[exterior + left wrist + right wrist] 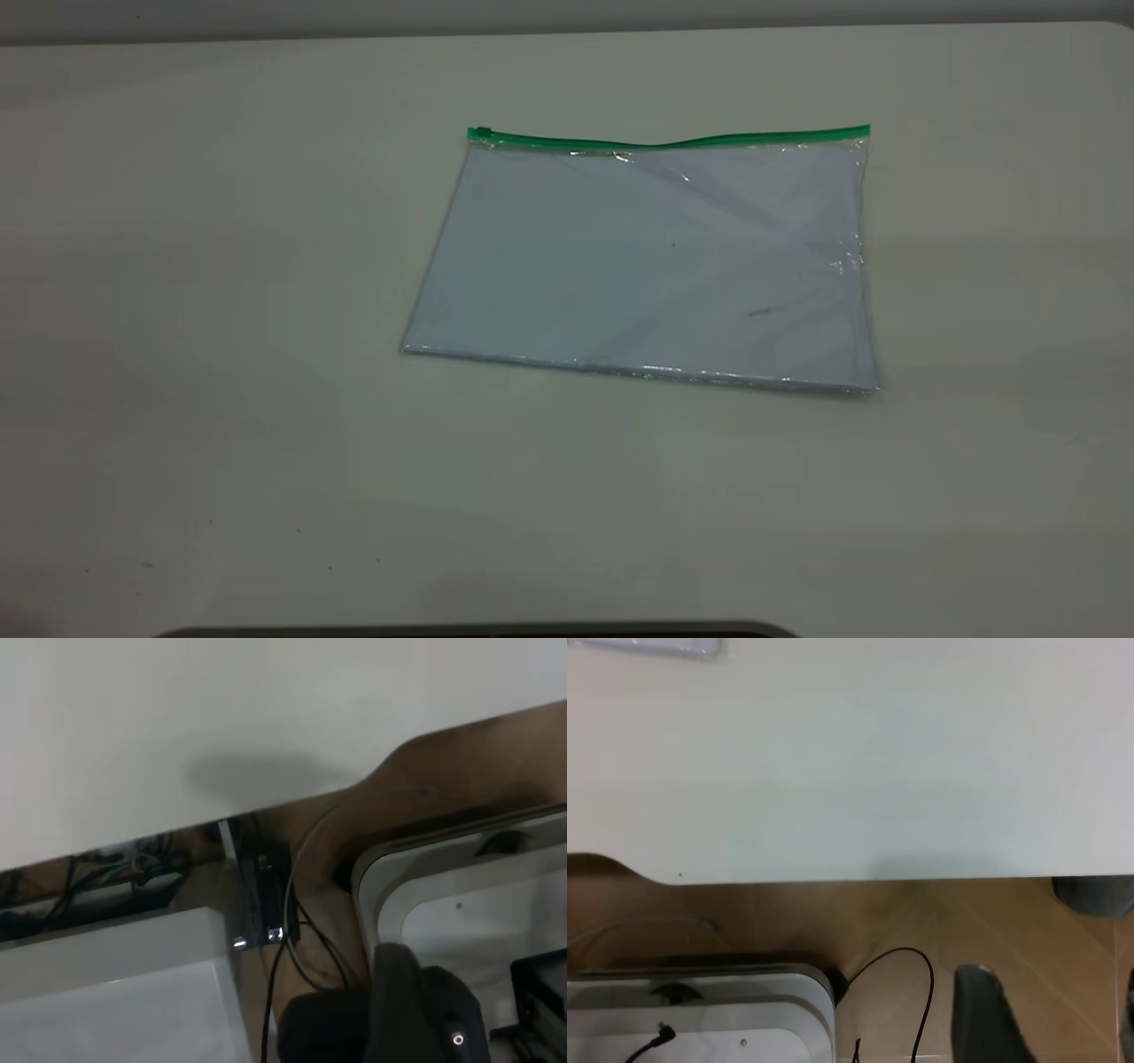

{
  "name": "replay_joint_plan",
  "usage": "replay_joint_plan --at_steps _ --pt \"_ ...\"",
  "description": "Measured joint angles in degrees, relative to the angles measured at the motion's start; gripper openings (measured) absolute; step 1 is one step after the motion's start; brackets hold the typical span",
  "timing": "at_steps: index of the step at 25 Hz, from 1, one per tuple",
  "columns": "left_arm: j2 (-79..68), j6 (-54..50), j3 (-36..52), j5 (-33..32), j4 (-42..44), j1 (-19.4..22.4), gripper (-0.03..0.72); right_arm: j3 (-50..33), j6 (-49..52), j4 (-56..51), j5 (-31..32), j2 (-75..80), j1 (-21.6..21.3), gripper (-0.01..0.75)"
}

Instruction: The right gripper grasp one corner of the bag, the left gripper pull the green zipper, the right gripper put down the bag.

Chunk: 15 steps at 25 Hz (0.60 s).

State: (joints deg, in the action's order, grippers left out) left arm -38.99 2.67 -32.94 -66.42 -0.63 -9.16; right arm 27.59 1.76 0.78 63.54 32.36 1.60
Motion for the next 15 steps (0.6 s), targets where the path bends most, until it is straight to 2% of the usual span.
replay_joint_plan --at_steps 5,15 --pt "9.3 -0.4 4.6 1.5 0.0 0.0 0.499 0.0 0.1 0.0 -0.3 0.0 3.8 0.413" --pt "21.9 -0.4 5.1 2.2 0.0 0.0 0.499 0.0 0.1 0.0 -0.5 0.0 4.1 0.413"
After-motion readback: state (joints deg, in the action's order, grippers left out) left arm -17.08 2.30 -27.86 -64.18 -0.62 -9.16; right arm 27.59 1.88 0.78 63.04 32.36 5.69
